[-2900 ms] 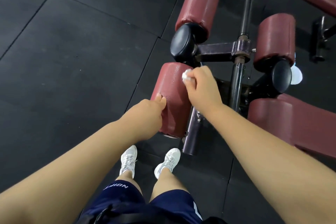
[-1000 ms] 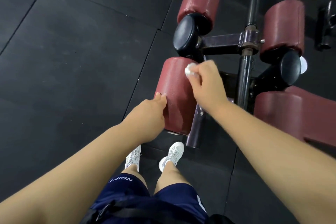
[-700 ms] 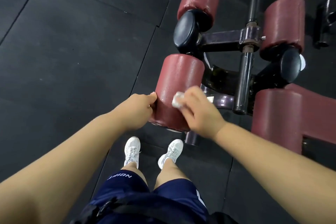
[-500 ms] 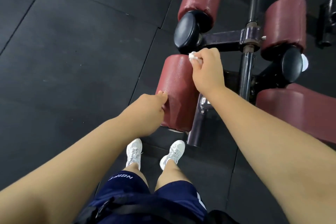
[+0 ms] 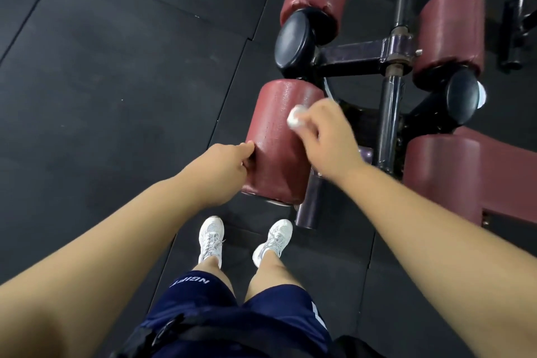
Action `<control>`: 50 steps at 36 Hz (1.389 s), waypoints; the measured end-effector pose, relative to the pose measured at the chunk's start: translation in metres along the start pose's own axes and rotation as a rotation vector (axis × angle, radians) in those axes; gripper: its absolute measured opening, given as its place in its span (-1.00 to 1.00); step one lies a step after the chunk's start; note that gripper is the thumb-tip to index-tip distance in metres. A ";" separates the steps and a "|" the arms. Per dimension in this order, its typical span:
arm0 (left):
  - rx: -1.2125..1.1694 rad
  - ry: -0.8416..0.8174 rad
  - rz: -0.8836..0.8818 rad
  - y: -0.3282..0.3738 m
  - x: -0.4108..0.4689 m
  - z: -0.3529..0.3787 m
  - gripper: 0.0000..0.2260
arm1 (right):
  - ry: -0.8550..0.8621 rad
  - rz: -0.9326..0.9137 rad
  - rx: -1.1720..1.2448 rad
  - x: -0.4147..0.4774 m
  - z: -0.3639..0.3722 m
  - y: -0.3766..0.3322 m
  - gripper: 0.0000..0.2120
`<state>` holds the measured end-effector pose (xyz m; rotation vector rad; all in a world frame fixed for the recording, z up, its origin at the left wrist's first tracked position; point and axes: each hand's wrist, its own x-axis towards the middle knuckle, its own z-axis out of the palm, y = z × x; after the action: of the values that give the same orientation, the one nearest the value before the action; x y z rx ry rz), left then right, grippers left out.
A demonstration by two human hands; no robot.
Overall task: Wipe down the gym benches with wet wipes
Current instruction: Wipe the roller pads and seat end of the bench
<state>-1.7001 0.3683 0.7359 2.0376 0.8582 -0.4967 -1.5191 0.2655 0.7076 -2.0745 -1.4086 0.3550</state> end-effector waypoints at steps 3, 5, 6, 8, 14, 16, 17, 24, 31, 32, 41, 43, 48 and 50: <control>0.030 0.025 0.022 0.017 -0.013 -0.001 -0.61 | 0.118 0.239 0.080 0.033 -0.005 0.008 -0.84; 0.155 -0.006 0.030 0.024 -0.014 0.005 -0.55 | 0.163 0.325 0.123 0.039 -0.002 0.011 -0.92; 0.218 -0.005 0.037 0.025 -0.012 0.010 -0.52 | 0.176 0.334 0.136 0.037 0.000 0.009 -0.93; 0.283 0.000 0.015 0.025 -0.006 0.016 -0.49 | 0.187 0.270 0.123 0.022 0.005 0.001 -0.87; 0.026 -0.015 -0.069 -0.004 0.005 0.014 -0.49 | -0.087 -0.174 0.058 -0.059 0.012 -0.021 -0.88; 0.025 -0.025 -0.069 -0.009 0.007 0.012 -0.49 | -0.139 -0.203 0.076 -0.070 0.011 -0.021 -0.86; 0.035 -0.026 -0.069 -0.009 0.008 0.012 -0.49 | -0.141 -0.208 0.080 -0.067 0.010 -0.019 -0.86; 0.103 0.005 0.023 0.023 -0.019 0.000 -0.70 | 0.101 0.060 0.043 0.020 0.004 -0.002 -0.92; 0.332 -0.034 -0.039 0.028 -0.009 0.021 -0.53 | 0.179 0.315 0.085 0.024 0.012 -0.006 -0.94; 0.267 -0.032 -0.066 0.022 -0.006 0.022 -0.53 | 0.169 0.243 0.083 0.011 0.015 -0.011 -0.94; 0.023 -0.065 -0.101 -0.018 0.003 0.020 -0.46 | 0.013 -0.094 0.061 -0.034 0.022 -0.011 -0.90; 0.020 -0.013 -0.053 -0.009 -0.001 0.013 -0.49 | 0.087 -0.008 0.055 -0.005 0.019 -0.006 -0.88; 0.050 0.048 0.031 0.008 -0.007 0.005 -0.46 | 0.116 0.286 0.088 0.057 0.005 -0.002 -0.93; 0.086 0.027 0.037 0.008 -0.007 0.005 -0.45 | 0.101 0.326 0.076 0.060 0.005 -0.003 -0.94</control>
<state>-1.6992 0.3584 0.7424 2.1395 0.8260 -0.4938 -1.4997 0.3224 0.7121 -2.2262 -0.9824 0.4210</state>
